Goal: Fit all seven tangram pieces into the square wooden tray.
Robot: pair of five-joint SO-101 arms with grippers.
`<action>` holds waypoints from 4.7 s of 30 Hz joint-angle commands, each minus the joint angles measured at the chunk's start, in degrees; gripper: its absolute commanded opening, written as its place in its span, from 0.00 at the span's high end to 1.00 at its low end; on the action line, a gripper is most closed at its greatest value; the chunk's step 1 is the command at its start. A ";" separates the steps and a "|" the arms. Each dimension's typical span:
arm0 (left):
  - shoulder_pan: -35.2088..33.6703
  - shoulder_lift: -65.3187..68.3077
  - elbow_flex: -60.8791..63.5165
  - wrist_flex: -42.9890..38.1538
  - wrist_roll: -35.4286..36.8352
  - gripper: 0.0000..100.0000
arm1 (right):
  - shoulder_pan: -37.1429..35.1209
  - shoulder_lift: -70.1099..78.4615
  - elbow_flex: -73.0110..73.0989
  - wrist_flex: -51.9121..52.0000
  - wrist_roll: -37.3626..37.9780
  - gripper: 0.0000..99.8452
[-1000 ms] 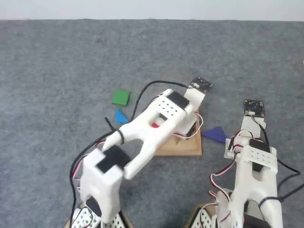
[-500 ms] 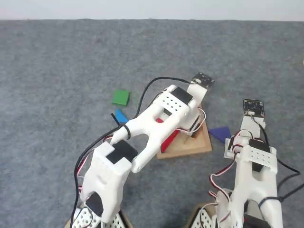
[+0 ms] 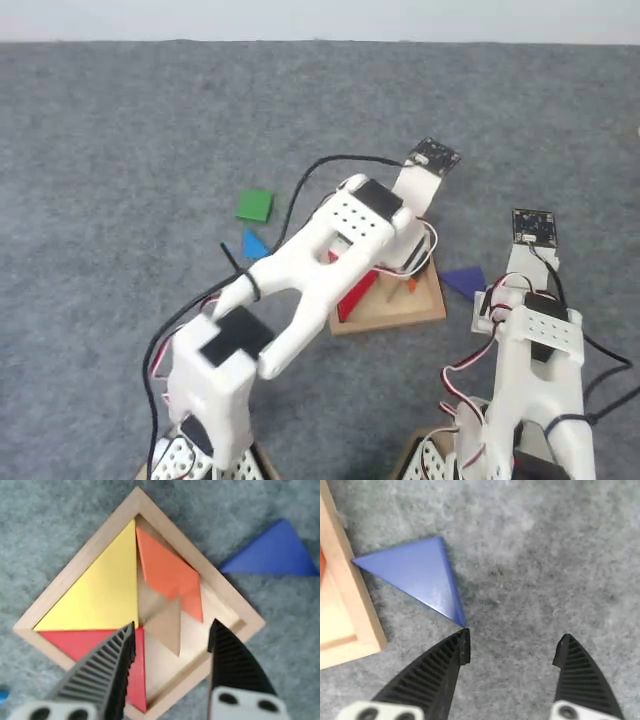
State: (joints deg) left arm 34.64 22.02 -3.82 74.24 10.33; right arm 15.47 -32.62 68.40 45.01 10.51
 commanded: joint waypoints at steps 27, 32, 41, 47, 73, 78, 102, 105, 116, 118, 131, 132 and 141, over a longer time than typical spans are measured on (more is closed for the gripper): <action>-2.81 -0.09 -1.01 -5.19 -6.15 0.80 | -0.40 -0.48 -2.55 -0.92 -0.26 0.73; -0.35 -4.92 2.07 -5.63 -6.15 0.80 | -0.40 -0.48 -2.55 -0.92 -0.26 0.73; -4.75 2.90 1.19 -8.88 -7.91 0.80 | -0.40 -0.48 -2.55 -0.84 -0.26 0.73; -7.21 3.87 -3.21 -7.12 -9.49 0.80 | -0.40 -0.48 -2.55 -0.92 -0.26 0.73; -5.36 -1.85 10.33 -13.19 -11.25 0.80 | -2.24 -0.48 -2.37 -0.57 -0.26 0.73; -5.36 3.52 5.32 -11.87 -11.34 0.80 | -2.15 -0.48 -2.37 -0.57 -0.26 0.73; -26.81 -21.36 15.25 -7.56 -11.43 0.83 | -2.15 -0.48 -2.29 -0.48 -0.26 0.73; -33.23 -18.20 15.43 -7.47 -13.01 0.83 | -3.12 -0.13 -2.29 -0.48 -0.09 0.73; -40.26 -1.32 5.05 -10.99 -13.19 0.73 | -8.57 0.04 -2.11 1.19 2.20 0.73; -41.05 2.64 0.13 -8.35 -13.45 0.71 | -8.66 0.04 -2.11 1.19 2.20 0.73; -37.27 22.24 -21.23 3.08 -14.15 0.76 | -8.66 0.04 -2.11 1.10 2.29 0.73; -37.54 23.21 -23.16 5.10 -14.15 0.77 | -8.66 0.04 -2.11 1.10 2.37 0.73; -36.66 27.96 -28.00 14.86 -16.62 0.86 | -8.66 -0.04 -2.11 1.10 2.46 0.73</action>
State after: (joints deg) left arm -2.37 49.71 -31.87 84.88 -4.18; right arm 7.30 -32.62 68.40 45.89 11.82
